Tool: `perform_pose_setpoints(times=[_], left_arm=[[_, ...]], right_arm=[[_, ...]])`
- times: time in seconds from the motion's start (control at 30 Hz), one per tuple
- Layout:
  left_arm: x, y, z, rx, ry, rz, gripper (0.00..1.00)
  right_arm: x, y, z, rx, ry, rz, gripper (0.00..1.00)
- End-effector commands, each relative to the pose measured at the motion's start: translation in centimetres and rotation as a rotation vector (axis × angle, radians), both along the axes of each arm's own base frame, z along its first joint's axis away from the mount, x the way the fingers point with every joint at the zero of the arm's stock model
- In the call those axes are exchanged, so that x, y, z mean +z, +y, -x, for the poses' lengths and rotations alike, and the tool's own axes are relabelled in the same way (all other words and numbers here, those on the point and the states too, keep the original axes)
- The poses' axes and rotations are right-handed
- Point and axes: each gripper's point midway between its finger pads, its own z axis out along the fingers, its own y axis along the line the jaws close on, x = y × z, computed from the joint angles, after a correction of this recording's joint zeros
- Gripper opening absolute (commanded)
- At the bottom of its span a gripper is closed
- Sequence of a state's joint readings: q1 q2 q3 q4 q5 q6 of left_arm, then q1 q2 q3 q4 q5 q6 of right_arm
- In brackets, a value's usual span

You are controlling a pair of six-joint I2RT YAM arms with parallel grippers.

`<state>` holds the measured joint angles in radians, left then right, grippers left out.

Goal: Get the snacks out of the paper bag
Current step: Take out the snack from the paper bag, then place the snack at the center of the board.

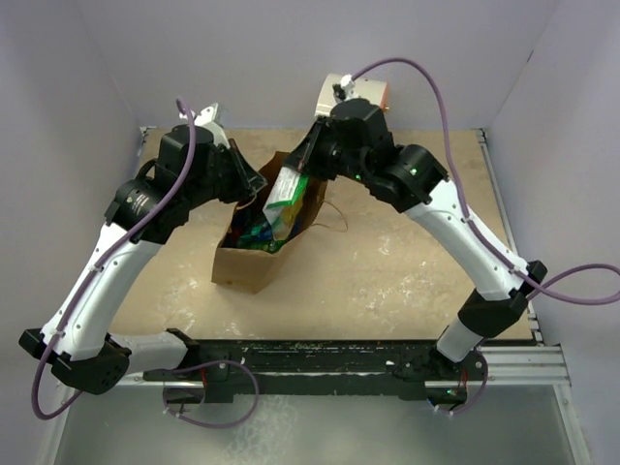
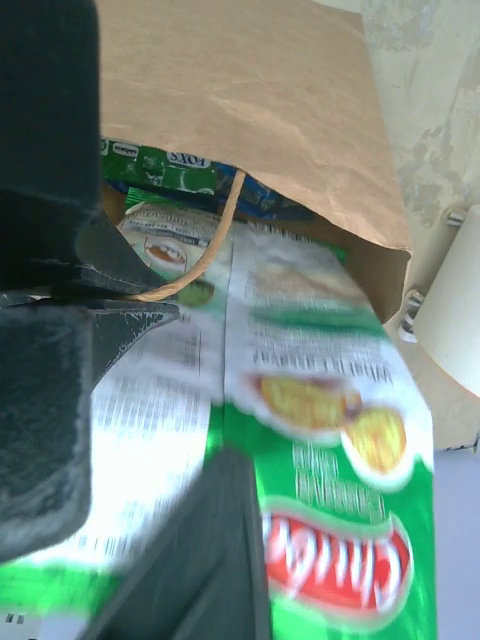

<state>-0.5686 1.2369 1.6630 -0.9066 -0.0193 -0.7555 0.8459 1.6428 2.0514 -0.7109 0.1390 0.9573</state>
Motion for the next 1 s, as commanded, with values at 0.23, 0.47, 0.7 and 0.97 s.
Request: perform_pose_setpoints(times=[0.23, 0.47, 0.7, 0.97], left_arm=[[2.3, 1.5, -1.7, 0.098, -0.102, -0.007, 0.00], [2.3, 2.2, -2.2, 0.097, -0.118, -0.087, 0.00], [2.5, 3.2, -2.5, 0.098, -0.140, -0.127, 0.00], [4.5, 2.8, -2.9, 0.017, -0.223, -0.149, 0.00]], right_arm=[[14.9, -7.3, 0.3, -0.091, -0.440, -0.036, 0.00], [14.8, -16.5, -2.6, -0.310, -0.468, 0.027, 0.00], [10.5, -24.0, -4.5, -0.528, -0.389, 0.170, 0.00], [1.2, -30.2, -7.5, -0.699, -0.219, 0.255, 0.00]])
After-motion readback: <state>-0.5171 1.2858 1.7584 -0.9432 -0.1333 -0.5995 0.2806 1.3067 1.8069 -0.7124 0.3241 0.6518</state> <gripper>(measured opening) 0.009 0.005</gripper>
